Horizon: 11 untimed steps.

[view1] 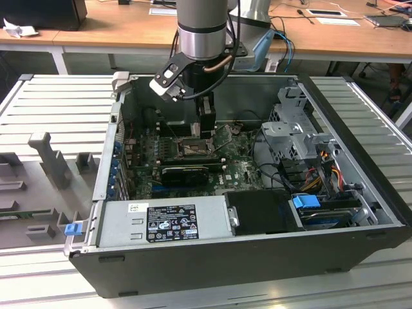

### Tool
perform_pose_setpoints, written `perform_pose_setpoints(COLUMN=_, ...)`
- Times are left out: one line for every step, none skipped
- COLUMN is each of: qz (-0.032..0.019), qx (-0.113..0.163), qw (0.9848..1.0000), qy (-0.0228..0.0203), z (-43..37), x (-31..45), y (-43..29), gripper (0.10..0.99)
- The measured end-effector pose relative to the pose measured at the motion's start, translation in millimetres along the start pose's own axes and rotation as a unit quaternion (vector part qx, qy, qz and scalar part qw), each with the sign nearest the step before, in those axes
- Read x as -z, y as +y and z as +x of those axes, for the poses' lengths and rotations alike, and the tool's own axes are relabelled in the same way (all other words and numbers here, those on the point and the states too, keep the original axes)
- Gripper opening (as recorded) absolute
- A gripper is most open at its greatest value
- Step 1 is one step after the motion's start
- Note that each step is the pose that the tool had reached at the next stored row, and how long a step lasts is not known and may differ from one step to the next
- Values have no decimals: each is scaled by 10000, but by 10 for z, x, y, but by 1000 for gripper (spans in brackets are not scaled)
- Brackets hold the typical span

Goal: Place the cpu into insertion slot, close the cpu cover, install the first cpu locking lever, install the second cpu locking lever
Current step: 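Place the cpu into insertion slot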

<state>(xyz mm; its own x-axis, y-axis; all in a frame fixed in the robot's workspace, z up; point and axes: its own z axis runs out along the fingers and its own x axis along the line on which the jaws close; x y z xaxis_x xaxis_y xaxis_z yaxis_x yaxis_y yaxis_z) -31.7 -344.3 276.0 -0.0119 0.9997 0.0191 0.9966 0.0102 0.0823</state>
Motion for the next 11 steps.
perform_pose_setpoints(qz=0, qx=0, qw=10000, qy=0, z=0, x=-2, y=-1, gripper=525)
perform_pose_setpoints(qz=0, qx=-1, qw=10000, qy=1, z=0, x=-3, y=-2, gripper=525)
perform_pose_setpoints(qz=0, qx=-1, qw=10000, qy=1, z=0, x=-4, y=-2, gripper=525)
perform_pose_setpoints(qz=0, qx=0, qw=10000, qy=1, z=0, x=-5, y=-2, gripper=525)
perform_pose_setpoints(qz=-1, qx=-1, qw=10000, qy=1, z=0, x=-6, y=-3, gripper=525)
perform_pose_setpoints(qz=-1, qx=-1, qw=10000, qy=1, z=0, x=-7, y=-3, gripper=525)
perform_pose_setpoints(qz=-1, qx=-1, qw=10000, qy=1, z=0, x=-8, y=-4, gripper=525)
perform_pose_setpoints(qz=-1, qx=-1, qw=10000, qy=1, z=0, x=-8, y=-4, gripper=525)
perform_pose_setpoints(qz=-1, qx=-1, qw=10000, qy=1, z=0, x=-9, y=-5, gripper=525)
perform_pose_setpoints(qz=-1, qx=-1, qw=10000, qy=1, z=0, x=-9, y=-6, gripper=525)
perform_pose_setpoints(qz=-1, qx=-1, qw=10000, qy=1, z=0, x=-10, y=-7, gripper=525)
